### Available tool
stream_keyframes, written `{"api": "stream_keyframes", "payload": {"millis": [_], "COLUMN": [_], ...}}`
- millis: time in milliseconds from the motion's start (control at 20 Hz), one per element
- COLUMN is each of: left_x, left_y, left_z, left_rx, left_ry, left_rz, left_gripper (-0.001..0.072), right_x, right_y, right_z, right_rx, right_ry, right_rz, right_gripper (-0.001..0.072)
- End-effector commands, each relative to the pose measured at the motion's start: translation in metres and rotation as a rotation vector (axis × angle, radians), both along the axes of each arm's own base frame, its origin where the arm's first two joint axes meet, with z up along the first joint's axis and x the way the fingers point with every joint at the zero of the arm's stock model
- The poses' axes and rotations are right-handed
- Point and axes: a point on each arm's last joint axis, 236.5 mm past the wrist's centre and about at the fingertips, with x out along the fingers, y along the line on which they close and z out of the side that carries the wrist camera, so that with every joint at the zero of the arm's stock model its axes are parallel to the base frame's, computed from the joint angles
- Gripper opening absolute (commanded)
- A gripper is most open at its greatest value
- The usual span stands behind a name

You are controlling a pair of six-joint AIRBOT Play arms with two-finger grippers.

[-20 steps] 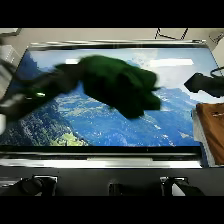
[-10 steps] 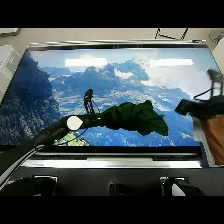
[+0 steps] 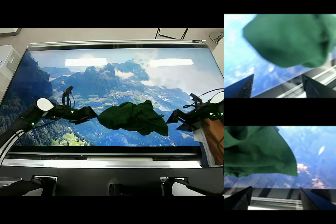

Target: Fold the clothes and pants, and hang the long-sleeved shirts on hangers.

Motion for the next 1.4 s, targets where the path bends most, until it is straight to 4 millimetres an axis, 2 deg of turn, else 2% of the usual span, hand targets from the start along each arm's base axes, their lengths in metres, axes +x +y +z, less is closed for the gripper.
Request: {"api": "stream_keyframes", "payload": {"millis": [0, 150, 300, 350, 400, 450, 500, 700, 850, 900, 950, 1000, 1050, 1100, 1150, 1200, 1250, 1300, 1350], "left_x": [-0.003, 0.006, 0.024, 0.031, 0.036, 0.039, 0.039, 0.039, 0.041, 0.042, 0.045, 0.048, 0.056, 0.065, 0.078, 0.089, 0.097, 0.099, 0.093], "left_y": [0.001, -0.026, -0.040, -0.042, -0.044, -0.047, -0.049, -0.051, -0.052, -0.052, -0.051, -0.049, -0.045, -0.037, -0.027, -0.015, -0.001, 0.014, 0.027], "left_z": [-0.037, -0.063, -0.077, -0.077, -0.076, -0.074, -0.073, -0.068, -0.054, -0.047, -0.038, -0.026, -0.007, 0.016, 0.051, 0.092, 0.145, 0.209, 0.274], "left_rx": [-0.005, -0.048, -0.079, -0.084, -0.088, -0.095, -0.098, -0.101, -0.106, -0.114, -0.123, -0.136, -0.156, -0.171, -0.175, -0.174, -0.178, -0.196, -0.222], "left_ry": [0.054, 0.084, 0.072, 0.056, 0.040, 0.032, 0.029, 0.012, -0.041, -0.053, -0.072, -0.096, -0.133, -0.189, -0.283, -0.395, -0.531, -0.676, -0.822], "left_rz": [0.039, 0.086, 0.187, 0.227, 0.250, 0.269, 0.274, 0.266, 0.236, 0.237, 0.241, 0.247, 0.259, 0.270, 0.269, 0.264, 0.265, 0.277, 0.284], "left_gripper": [0.0720, 0.0720, 0.0718, 0.0663, 0.0454, 0.0192, 0.0031, 0.0022, 0.0021, 0.0021, 0.0021, 0.0021, 0.0020, 0.0019, 0.0019, 0.0018, 0.0019, 0.0019, 0.0019], "right_x": [-0.004, -0.004, -0.005, -0.005, -0.006, -0.007, -0.007, 0.000, 0.010, 0.018, 0.023, 0.029, 0.040, 0.057, 0.078, 0.105, 0.130, 0.146, 0.150], "right_y": [0.001, -0.004, -0.017, -0.016, -0.014, -0.013, -0.010, 0.013, 0.030, 0.036, 0.040, 0.041, 0.041, 0.037, 0.031, 0.024, 0.018, 0.013, 0.010], "right_z": [-0.018, -0.022, -0.028, -0.031, -0.034, -0.038, -0.042, -0.055, -0.068, -0.069, -0.069, -0.063, -0.051, -0.029, 0.001, 0.047, 0.108, 0.174, 0.253], "right_rx": [0.047, 0.024, -0.035, -0.030, -0.018, -0.006, 0.010, 0.124, 0.112, 0.095, 0.085, 0.083, 0.088, 0.073, 0.044, -0.001, -0.055, -0.112, -0.175], "right_ry": [0.057, 0.058, 0.065, 0.071, 0.085, 0.100, 0.115, 0.146, 0.127, 0.100, 0.078, 0.060, 0.026, -0.047, -0.153, -0.307, -0.493, -0.674, -0.878], "right_rz": [0.004, 0.006, 0.003, 0.001, 0.000, -0.001, -0.004, -0.039, -0.008, 0.003, 0.020, 0.033, 0.035, 0.044, 0.057, 0.074, 0.085, 0.077, 0.064], "right_gripper": [0.0705, 0.0711, 0.0713, 0.0713, 0.0713, 0.0712, 0.0712, 0.0709, 0.0680, 0.0504, 0.0266, 0.0062, 0.0041, 0.0040, 0.0040, 0.0040, 0.0040, 0.0040, 0.0040]}}
